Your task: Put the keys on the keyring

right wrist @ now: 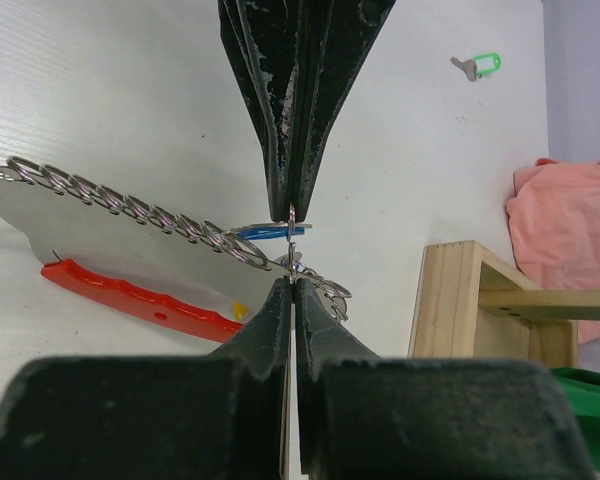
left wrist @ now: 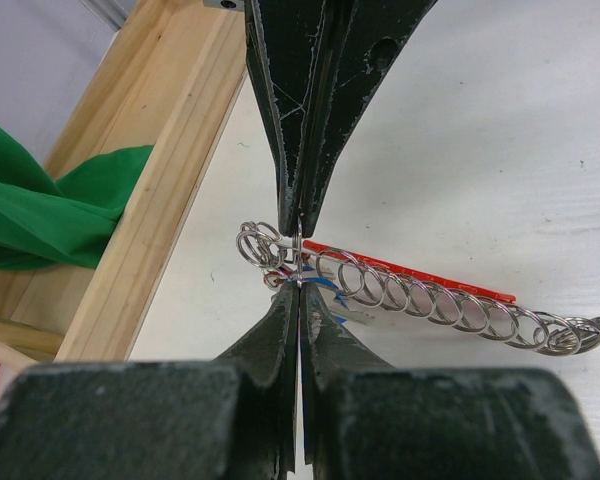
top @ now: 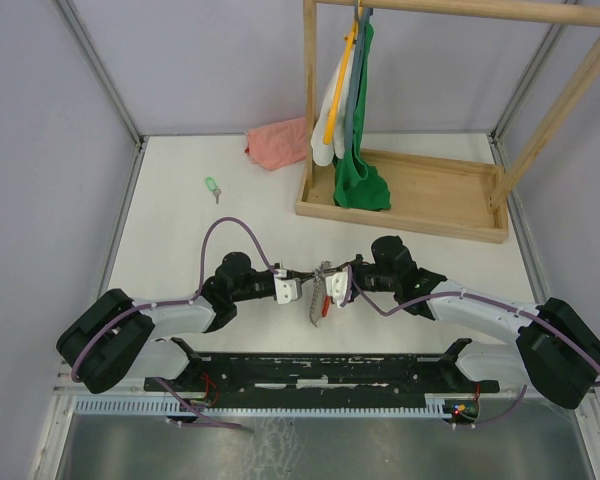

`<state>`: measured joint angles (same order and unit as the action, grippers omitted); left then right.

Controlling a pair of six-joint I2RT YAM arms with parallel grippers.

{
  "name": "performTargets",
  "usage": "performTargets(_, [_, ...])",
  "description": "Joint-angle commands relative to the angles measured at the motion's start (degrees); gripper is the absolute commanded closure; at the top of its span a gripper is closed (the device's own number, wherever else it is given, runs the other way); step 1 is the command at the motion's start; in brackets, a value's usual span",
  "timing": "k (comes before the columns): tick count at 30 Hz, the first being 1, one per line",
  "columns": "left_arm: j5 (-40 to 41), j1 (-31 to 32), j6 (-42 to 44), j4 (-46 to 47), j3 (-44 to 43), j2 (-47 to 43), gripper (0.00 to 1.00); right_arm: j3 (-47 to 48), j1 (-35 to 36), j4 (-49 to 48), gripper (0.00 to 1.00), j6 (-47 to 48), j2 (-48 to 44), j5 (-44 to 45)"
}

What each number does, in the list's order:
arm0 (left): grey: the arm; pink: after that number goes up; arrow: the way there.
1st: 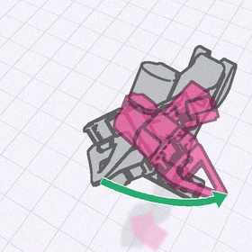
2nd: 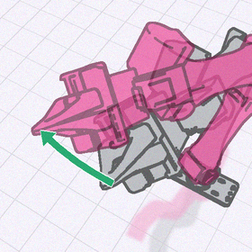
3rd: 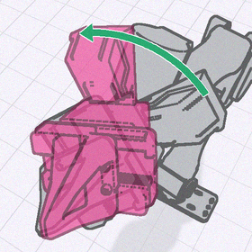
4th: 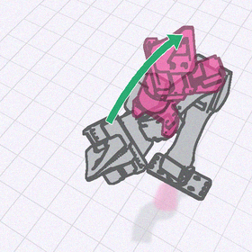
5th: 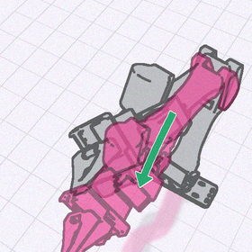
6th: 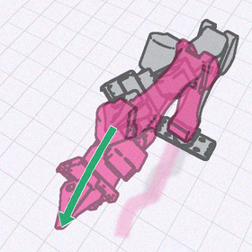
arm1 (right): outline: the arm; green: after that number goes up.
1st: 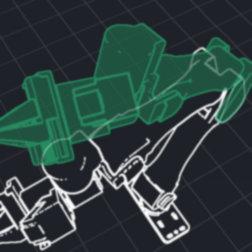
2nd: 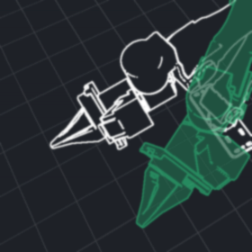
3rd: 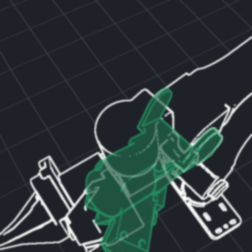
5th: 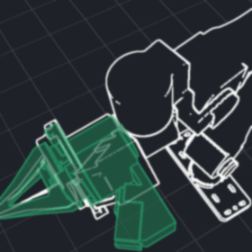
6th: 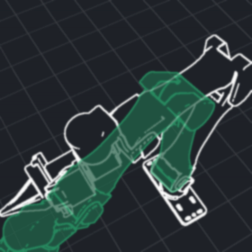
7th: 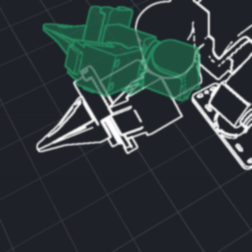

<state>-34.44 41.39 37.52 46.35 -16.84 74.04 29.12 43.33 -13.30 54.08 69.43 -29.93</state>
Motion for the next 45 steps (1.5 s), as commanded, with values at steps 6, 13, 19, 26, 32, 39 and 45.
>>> performTargets(6, [1.21,0.09,-0.95,1.6,-0.54,-1.49,0.97,-0.18,-0.24,-3.61,0.99,0.58,-1.55,-0.87])
performTargets(13, [-0.1,0.09,-0.74,1.41,-0.65,-1.35,0.97,-0.15,-0.26,-3.91,0.99,0.54,-1.48,-0.94])
performTargets(19, [-0.98,0.09,-0.69,1.25,-0.72,-1.37,0.97,-0.47,-0.26,-4.63,0.99,0.32,-1.64,-0.9])
performTargets(26, [-1.4,0.1,-0.69,0.94,-0.97,-1.22,0.97,-0.42,-0.25,-4.72,0.99,0.23,-1.57,-1.2])
performTargets(32, [-1.75,0.1,-0.78,1.02,-1.09,-1.01,0.97,-0.39,-0.22,-4.89,0.99,0.14,-1.41,-1.49])
performTargets(39, [-1.45,0.1,-0.93,1.29,-1.18,-0.83,0.97,-0.41,-0.26,-4.89,0.99,0.06,-1.48,-1.68])
performTargets(45, [-1.08,0.08,-1.03,1.46,-1.16,-0.79,0.97,-0.38,-0.26,-4.74,0.99,0.06,-1.56,-2.02])
